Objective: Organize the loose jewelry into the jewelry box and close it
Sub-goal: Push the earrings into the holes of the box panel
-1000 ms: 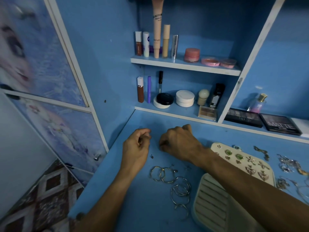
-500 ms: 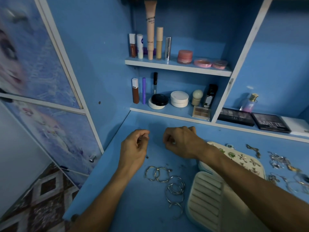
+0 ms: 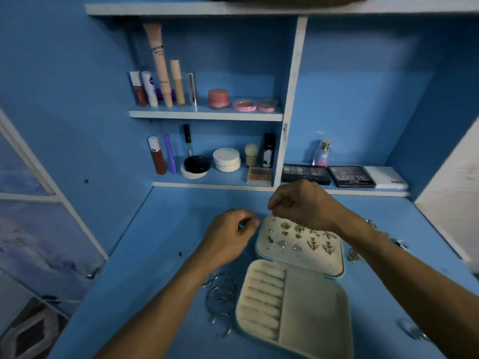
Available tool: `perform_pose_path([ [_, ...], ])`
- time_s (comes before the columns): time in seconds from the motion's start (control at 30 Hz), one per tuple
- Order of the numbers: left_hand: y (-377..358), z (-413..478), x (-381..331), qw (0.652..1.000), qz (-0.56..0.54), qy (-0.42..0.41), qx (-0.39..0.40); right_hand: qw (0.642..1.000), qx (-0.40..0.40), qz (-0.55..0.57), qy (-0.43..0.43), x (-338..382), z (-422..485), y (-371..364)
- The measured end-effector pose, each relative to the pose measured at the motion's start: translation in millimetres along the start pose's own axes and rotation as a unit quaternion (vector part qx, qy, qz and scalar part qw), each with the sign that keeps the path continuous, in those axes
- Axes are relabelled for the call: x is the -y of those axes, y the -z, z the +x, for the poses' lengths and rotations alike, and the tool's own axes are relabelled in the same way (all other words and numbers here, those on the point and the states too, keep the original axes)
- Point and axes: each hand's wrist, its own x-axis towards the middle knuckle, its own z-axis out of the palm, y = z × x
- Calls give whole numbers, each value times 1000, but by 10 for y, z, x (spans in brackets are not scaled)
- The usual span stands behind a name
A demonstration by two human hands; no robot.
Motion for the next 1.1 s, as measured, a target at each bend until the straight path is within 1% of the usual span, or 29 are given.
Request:
perform_pose_path([
  [0.13,-119,100,-89,999,21,15,44,1000,2,3,-7,-169,-178,111],
  [0.3,-165,140,-107,998,-3,40,52,1000,-1,-2,-20,-372,-254,176],
  [0.4,-180,152,-89,993,-77,68,48,1000,-22,7,-19,-436,-245,195],
  [0.5,-186,153,-135,973,-197,113,43,999,-40,23,-27,-466,-224,226],
  [0.6,-163,161,-163,964,-237,113,48,997,-52,44,-36,-465,-219,263],
  [0.67,-132,157,-187,957,-258,111,66,995,-64,70,-40,-453,-227,307],
  [0.73,-104,148,-193,959,-251,103,79,992,-83,91,-36,-441,-229,362],
  [0.83,-69,136,-191,973,-201,79,85,991,-93,90,-25,-441,-214,437],
  [1.1,-6,88,-196,987,-134,23,84,997,-56,52,5,-448,-200,577],
])
